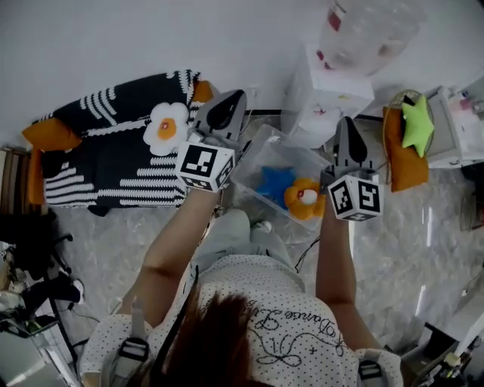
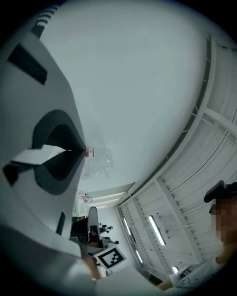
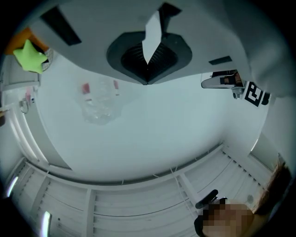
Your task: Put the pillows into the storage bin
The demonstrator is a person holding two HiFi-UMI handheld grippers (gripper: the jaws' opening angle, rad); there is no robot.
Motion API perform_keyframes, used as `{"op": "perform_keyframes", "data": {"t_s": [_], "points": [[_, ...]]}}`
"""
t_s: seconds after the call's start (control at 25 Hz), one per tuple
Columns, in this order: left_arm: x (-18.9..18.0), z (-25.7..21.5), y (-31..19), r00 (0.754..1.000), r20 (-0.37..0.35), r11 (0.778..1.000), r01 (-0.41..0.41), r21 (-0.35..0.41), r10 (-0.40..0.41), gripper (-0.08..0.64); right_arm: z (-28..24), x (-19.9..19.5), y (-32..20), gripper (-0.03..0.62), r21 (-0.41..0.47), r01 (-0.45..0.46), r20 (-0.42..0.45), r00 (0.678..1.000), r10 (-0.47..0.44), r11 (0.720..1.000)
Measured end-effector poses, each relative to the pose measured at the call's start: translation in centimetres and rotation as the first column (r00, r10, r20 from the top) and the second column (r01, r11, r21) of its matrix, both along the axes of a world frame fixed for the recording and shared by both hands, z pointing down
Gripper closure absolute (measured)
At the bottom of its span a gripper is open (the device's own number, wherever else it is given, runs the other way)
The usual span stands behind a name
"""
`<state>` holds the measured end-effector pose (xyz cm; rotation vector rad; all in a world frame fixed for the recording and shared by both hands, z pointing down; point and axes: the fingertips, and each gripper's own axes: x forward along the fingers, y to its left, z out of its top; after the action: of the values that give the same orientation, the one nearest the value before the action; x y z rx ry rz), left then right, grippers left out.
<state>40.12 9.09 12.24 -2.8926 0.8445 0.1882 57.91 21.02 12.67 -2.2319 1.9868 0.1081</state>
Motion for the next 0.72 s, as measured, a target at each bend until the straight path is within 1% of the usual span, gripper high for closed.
{"op": "perform_keyframes", "data": {"t_s": [0.08,0.16,0.24,0.36,0.44,0.56,0.72], "points": [[-3.9,-0.3,-0.7,0.997,-0.002,0.997,0.075,0.006,-0.075,0.557,-0.5,-3.4,-2.3,0.581,0.005,0.089,-0.012,0.996,-0.089,0.996],[-8.1,-0.4,-1.3,0.989,-0.005,0.989,0.15,0.005,-0.15,0.557,-0.7,-7.2,-4.5,0.581,0.002,0.179,-0.02,0.984,-0.179,0.984],[-11.8,-0.5,-1.9,0.979,-0.011,0.979,0.206,0.007,-0.206,0.557,-1.1,-10.8,-6.2,0.581,0.005,0.243,-0.031,0.97,-0.243,0.97],[-17.3,-0.3,-2.4,0.966,-0.013,0.966,0.258,0.007,-0.258,0.557,-1.5,-16.3,-8.0,0.581,0.014,0.298,-0.038,0.954,-0.297,0.955],[-21.7,0.0,-2.4,0.957,-0.004,0.957,0.292,0.003,-0.292,0.557,-1.4,-20.3,-9.2,0.581,0.018,0.334,-0.023,0.942,-0.334,0.942],[-28.4,0.1,-2.9,0.945,0.004,0.945,0.326,-0.002,-0.326,0.557,-1.4,-26.3,-10.7,0.581,0.025,0.359,-0.005,0.933,-0.359,0.933],[-37.3,0.8,-3.2,0.927,0.004,0.926,0.376,-0.025,-0.376,0.557,-0.8,-34.7,-11.3,0.581,0.014,0.393,-0.017,0.92,-0.393,0.919]]}}
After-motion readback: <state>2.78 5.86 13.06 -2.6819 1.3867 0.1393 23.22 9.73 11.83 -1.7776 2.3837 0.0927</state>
